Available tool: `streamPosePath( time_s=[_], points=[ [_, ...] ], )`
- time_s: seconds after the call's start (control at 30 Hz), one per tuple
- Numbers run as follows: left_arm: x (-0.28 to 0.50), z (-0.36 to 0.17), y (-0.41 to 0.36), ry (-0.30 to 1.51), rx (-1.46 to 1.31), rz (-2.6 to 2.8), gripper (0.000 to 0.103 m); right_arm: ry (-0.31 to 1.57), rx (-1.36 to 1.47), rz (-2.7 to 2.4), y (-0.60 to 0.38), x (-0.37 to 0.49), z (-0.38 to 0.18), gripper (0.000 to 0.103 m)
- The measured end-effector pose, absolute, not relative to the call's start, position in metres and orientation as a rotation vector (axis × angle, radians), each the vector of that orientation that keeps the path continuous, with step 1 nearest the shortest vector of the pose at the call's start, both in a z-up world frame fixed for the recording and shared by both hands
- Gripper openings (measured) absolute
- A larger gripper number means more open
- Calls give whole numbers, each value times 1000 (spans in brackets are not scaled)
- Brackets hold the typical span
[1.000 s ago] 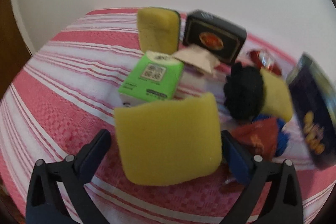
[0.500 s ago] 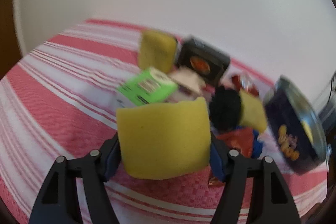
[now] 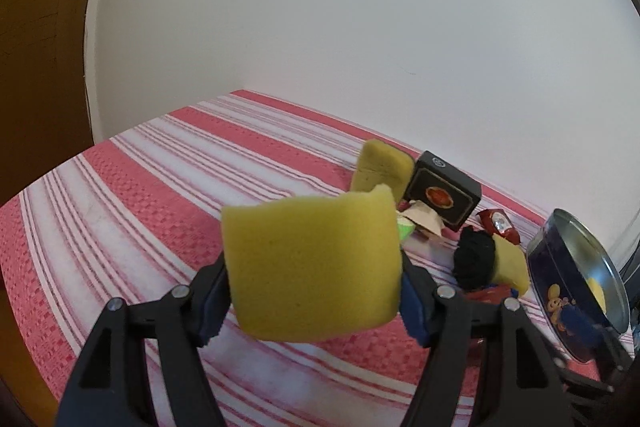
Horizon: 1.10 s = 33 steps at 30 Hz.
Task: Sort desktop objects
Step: 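Grasp the red snack wrapper with the right tool while the left tool holds the yellow sponge, then carry the red wrapper over the tin and release it while the left tool drops the yellow sponge in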
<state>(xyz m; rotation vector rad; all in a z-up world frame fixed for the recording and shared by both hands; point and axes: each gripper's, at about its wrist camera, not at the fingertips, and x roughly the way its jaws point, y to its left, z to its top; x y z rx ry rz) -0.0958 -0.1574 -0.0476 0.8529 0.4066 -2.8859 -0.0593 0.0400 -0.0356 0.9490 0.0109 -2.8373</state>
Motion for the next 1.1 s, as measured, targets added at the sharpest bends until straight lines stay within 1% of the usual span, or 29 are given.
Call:
streamPosePath(
  time_s=[0.03,0.07,0.17,0.23,0.4,0.47,0.5,0.53,0.57,0.8,0.97,1.1],
  points=[
    [-95,-48,-161,423,859,-2886,71,-5,995,-2819,39,-64,-40,72],
    [-95,-49,-162,442,862,-2886,71,-34,1062,-2793,37,-71,-47,71],
    [-94,-51,-165,469,867,-2884,71,-98,1193,-2746,37,-86,-59,70],
    [-94,-52,-167,484,871,-2882,71,-107,1243,-2736,34,-92,-65,70],
    [-96,-53,-166,496,890,-2889,71,-28,1294,-2745,18,-102,-71,70],
    [-95,-53,-166,493,892,-2890,71,16,1308,-2757,12,-104,-72,68],
    [-95,-53,-166,494,894,-2890,71,28,1310,-2762,11,-104,-72,61],
    [-95,-53,-166,494,895,-2889,71,40,1306,-2766,10,-104,-73,49],
    [-95,-54,-167,495,898,-2887,71,49,1301,-2770,9,-103,-72,43],
    [-96,-55,-168,494,902,-2879,71,68,1264,-2767,6,-100,-73,43],
    [-95,-54,-165,476,892,-2875,71,139,1126,-2859,2,-80,-63,43],
    [-93,-53,-160,463,892,-2876,71,155,1023,-2935,9,-65,-53,43]
  ],
)
